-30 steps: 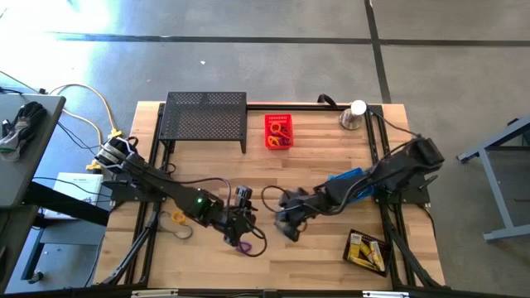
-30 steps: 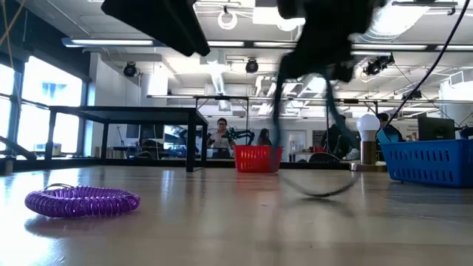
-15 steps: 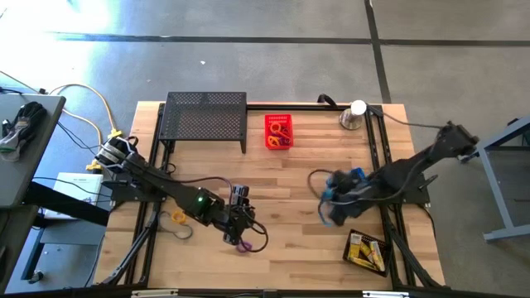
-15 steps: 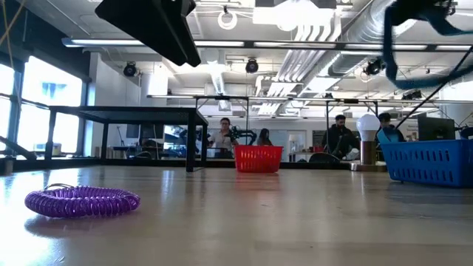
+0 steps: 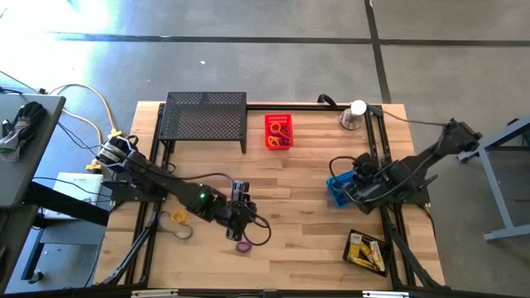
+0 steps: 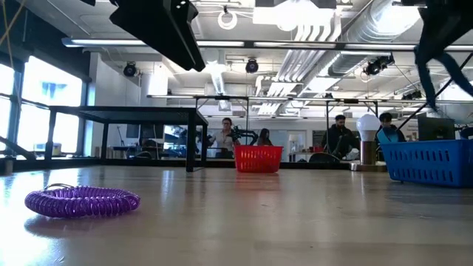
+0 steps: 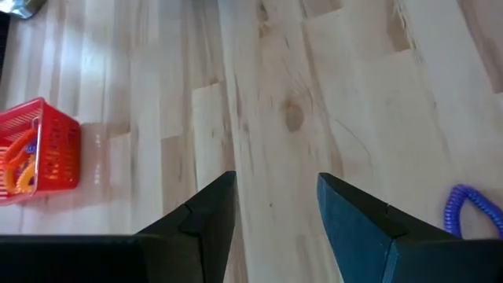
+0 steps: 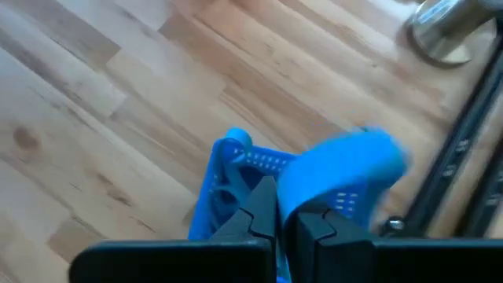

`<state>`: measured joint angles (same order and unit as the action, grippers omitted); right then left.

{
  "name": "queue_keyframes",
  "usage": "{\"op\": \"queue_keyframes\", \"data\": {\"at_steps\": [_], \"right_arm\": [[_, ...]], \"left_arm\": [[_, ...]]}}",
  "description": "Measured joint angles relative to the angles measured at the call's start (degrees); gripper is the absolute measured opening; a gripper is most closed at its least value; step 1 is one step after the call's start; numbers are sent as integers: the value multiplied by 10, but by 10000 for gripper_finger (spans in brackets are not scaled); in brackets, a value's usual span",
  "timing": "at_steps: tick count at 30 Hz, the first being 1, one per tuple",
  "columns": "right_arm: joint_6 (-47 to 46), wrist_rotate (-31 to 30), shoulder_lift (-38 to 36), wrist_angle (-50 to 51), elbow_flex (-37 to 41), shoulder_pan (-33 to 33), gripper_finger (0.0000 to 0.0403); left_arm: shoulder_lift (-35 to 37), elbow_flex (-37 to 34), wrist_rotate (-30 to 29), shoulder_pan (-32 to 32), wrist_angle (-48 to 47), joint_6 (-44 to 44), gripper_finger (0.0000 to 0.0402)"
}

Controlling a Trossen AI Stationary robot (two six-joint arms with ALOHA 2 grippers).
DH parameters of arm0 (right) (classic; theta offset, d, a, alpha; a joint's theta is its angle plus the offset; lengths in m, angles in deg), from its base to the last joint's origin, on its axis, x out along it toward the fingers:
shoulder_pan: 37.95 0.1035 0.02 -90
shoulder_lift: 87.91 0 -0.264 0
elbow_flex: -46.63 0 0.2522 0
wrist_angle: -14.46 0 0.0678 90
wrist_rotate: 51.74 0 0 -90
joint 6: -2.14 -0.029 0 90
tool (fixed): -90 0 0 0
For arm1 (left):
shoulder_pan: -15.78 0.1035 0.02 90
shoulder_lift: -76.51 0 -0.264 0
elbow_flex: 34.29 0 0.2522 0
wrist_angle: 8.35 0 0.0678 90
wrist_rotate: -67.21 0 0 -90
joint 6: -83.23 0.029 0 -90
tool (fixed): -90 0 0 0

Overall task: Pick & Place Office Desk Supplies
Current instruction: Put the blue rubber band into the blue bin

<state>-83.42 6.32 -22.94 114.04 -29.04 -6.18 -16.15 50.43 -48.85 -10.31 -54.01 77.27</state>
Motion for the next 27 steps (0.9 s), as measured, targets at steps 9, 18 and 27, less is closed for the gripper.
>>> {"op": "queue_keyframes", "data": {"at_steps": [9, 18, 27], "right_arm": [[-68, -10, 2, -163, 134, -6, 2], [-135, 57, 20, -199, 199, -8, 2], [-132, 84, 31, -118, 200, -64, 2]], "left_arm": [[-10, 0, 51, 19, 8, -18, 171], [-17, 0, 97, 36, 8, -31, 171], [-17, 0, 99, 39, 21, -31, 171]]}}
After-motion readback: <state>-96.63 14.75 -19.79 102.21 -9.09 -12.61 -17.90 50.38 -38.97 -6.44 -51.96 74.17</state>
